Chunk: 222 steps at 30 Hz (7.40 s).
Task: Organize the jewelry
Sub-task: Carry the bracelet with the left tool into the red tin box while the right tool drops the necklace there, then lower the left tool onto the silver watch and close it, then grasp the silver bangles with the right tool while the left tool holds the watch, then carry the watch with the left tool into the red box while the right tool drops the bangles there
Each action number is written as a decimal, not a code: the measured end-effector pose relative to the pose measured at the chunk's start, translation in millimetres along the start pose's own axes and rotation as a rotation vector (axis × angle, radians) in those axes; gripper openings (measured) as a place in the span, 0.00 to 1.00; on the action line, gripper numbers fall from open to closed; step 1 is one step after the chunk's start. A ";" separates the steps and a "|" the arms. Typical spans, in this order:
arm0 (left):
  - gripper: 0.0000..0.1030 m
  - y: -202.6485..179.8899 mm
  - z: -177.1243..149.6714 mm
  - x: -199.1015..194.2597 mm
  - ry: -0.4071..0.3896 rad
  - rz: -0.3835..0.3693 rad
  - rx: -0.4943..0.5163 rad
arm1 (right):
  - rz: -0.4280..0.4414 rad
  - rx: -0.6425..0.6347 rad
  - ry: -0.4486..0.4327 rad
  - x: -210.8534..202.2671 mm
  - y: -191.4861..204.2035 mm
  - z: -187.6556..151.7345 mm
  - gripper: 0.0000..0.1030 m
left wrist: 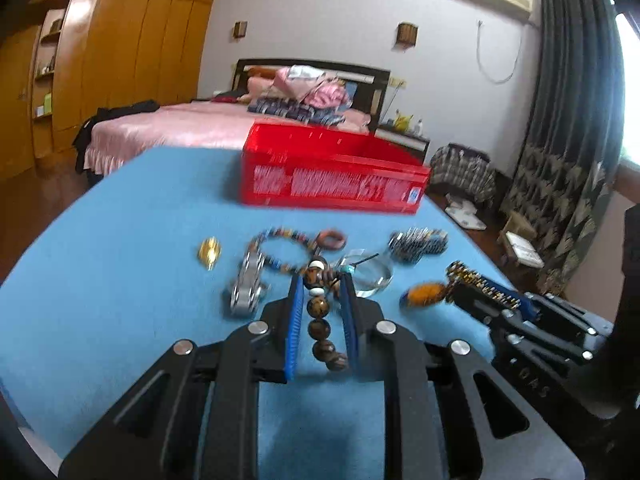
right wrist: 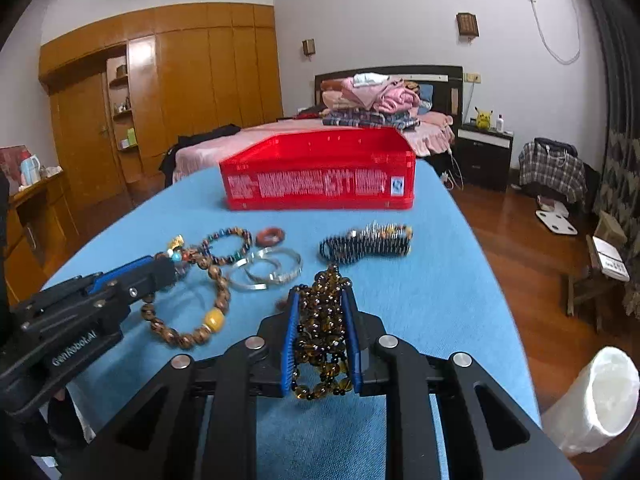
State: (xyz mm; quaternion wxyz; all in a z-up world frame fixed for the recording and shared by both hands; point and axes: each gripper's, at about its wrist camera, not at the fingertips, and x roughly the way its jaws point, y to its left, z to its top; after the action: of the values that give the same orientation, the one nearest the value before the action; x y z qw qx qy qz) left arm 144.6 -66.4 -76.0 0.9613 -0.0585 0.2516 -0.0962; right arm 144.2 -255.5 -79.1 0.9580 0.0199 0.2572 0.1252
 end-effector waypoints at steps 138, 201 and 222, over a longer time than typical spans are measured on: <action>0.30 82.7 23.2 29.8 0.120 0.101 -0.080 | 0.101 0.007 0.274 90.8 42.4 30.1 0.53; 0.30 65.6 50.1 24.7 0.050 0.055 -0.054 | 0.047 -0.001 0.150 53.8 12.5 67.5 0.47; 0.30 34.4 158.3 102.9 -0.084 -0.022 -0.060 | 0.022 0.038 0.051 127.2 -16.9 157.9 0.47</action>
State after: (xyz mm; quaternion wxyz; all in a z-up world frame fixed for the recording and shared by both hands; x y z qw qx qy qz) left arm 316.3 -44.8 7.0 0.9677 -0.0940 0.2129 -0.0969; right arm 333.1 -235.8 -6.0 0.9491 0.0375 0.2838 0.1311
